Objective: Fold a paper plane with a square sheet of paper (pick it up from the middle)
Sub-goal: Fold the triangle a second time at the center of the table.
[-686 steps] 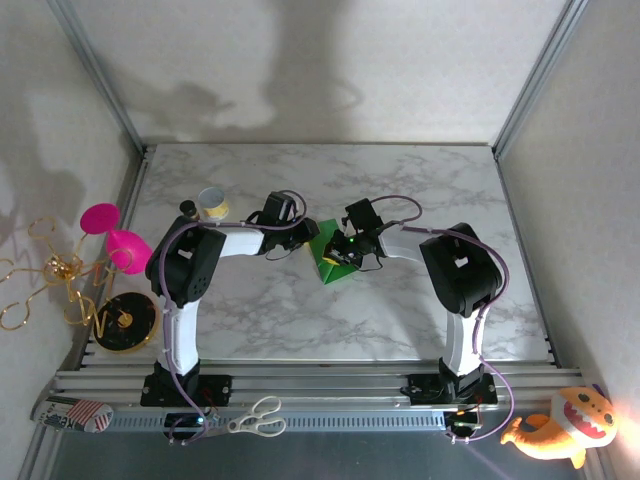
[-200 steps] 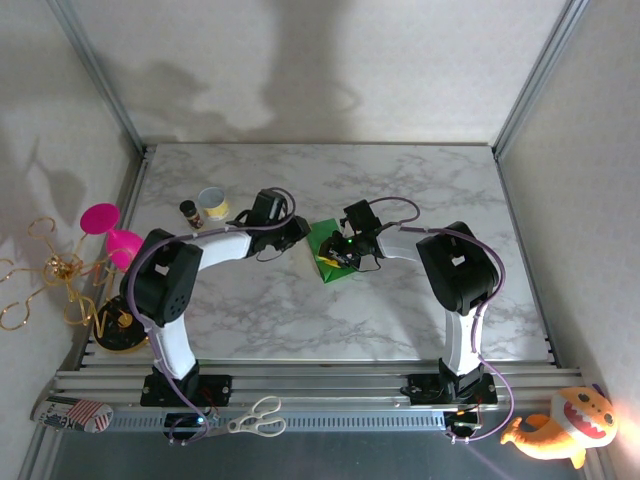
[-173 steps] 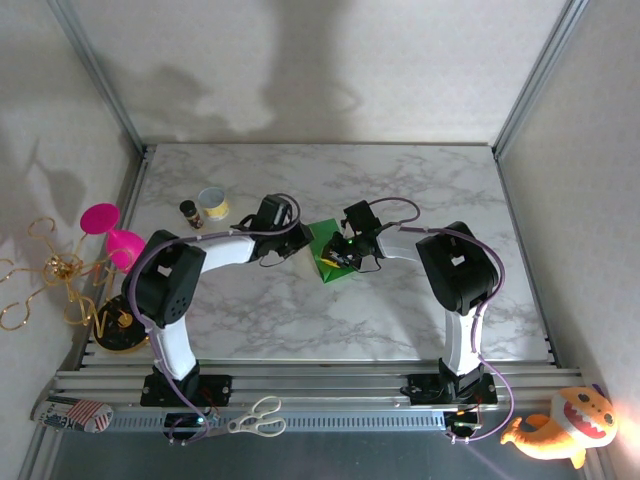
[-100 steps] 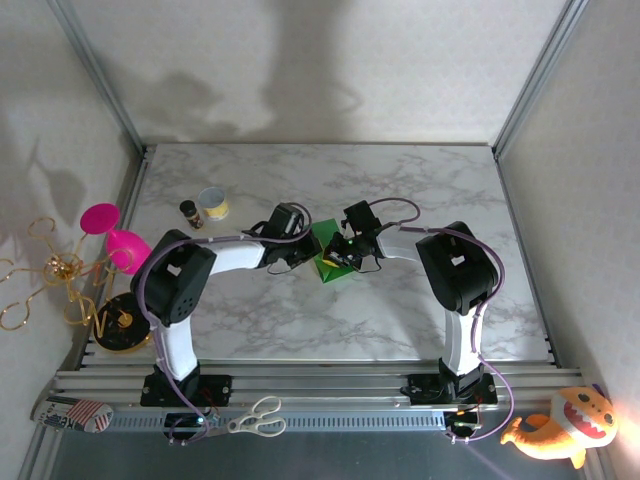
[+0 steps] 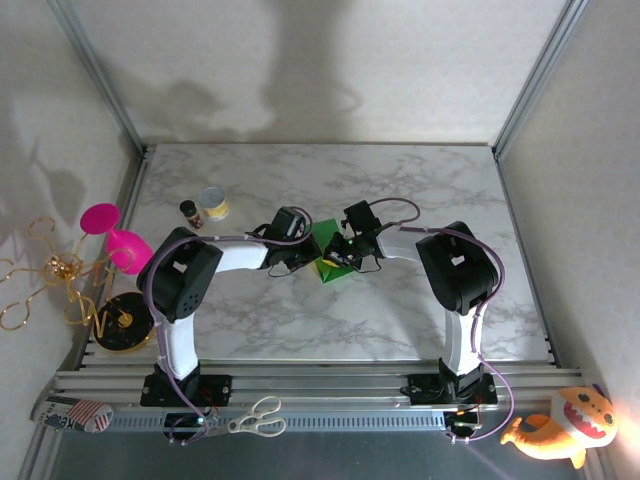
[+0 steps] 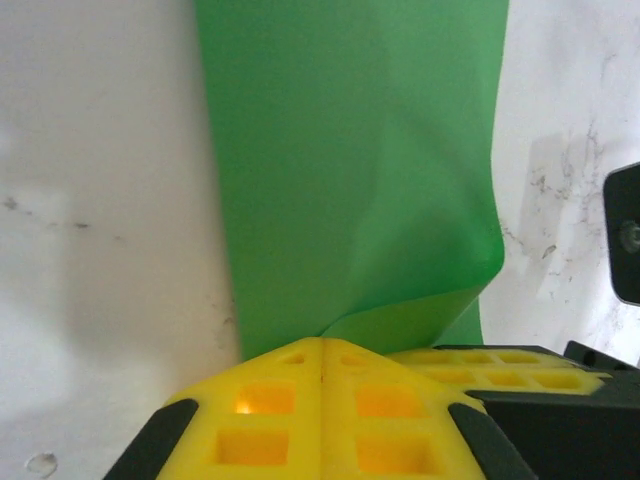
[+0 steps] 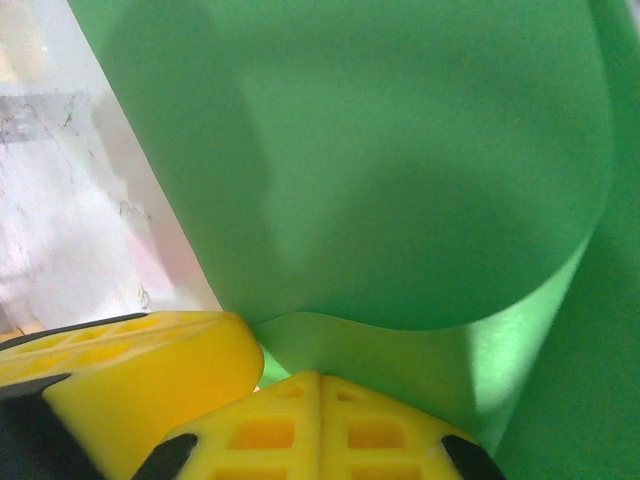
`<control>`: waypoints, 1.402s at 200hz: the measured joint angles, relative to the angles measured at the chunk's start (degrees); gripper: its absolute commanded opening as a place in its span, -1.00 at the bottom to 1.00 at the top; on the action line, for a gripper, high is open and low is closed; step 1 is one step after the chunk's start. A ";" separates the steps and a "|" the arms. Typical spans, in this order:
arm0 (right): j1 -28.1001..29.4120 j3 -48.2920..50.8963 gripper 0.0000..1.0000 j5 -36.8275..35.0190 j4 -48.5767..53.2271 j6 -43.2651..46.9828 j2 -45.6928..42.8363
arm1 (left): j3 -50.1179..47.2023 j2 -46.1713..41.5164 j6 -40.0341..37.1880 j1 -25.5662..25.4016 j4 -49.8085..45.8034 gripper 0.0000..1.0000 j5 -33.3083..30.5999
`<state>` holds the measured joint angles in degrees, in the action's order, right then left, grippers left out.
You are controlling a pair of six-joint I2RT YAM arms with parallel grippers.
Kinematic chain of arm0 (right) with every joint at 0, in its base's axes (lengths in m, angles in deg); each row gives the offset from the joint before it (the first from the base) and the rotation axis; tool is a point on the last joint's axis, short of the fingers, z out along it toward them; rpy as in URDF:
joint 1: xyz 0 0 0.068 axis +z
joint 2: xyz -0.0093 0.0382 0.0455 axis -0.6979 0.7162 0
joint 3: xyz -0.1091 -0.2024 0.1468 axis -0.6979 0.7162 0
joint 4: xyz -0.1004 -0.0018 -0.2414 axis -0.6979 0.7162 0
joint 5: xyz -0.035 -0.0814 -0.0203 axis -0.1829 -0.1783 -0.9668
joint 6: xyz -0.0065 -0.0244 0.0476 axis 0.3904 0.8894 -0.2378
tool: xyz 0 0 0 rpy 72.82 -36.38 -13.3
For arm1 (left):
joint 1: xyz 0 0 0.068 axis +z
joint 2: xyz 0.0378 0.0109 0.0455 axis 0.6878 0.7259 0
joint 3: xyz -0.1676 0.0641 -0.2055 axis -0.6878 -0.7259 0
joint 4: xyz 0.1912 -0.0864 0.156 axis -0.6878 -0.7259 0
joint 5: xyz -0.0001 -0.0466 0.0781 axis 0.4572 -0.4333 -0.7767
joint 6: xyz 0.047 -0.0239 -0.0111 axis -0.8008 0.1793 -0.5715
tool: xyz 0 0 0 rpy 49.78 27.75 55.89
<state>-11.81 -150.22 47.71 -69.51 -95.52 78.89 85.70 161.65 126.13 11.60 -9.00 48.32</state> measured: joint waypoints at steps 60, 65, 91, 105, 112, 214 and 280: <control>0.00 0.68 -0.89 0.46 -0.52 0.00 -0.83 | 0.66 0.61 -1.49 -0.22 -1.25 -1.00 -1.03; 0.00 1.03 -0.88 0.66 -0.66 0.00 -1.22 | 0.76 0.66 -1.60 -0.26 -1.31 -1.00 -1.07; -0.55 3.26 -0.88 1.49 -2.75 0.33 -4.33 | 1.68 1.07 -3.17 -0.37 -2.27 -1.00 -1.20; -1.31 4.24 -0.87 1.97 -3.93 1.09 -5.97 | 2.45 1.38 -4.33 -0.37 -3.08 -1.00 -1.20; -1.77 4.46 -0.88 2.01 -4.50 1.60 -6.40 | 2.82 1.55 -4.79 -0.42 -3.43 -1.00 -1.20; -3.43 4.04 -0.88 1.75 -5.07 7.08 -3.63 | 7.04 2.86 -10.80 -0.70 -9.27 -1.00 -1.86; -3.91 4.17 -0.89 -1.46 -3.80 7.61 -2.49 | 9.81 3.93 -13.62 -0.70 -12.33 -1.00 -1.90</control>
<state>-15.72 -146.05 46.24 -73.32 -87.92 76.40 95.51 165.58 112.51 10.90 -21.33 46.42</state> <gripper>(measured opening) 0.063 0.044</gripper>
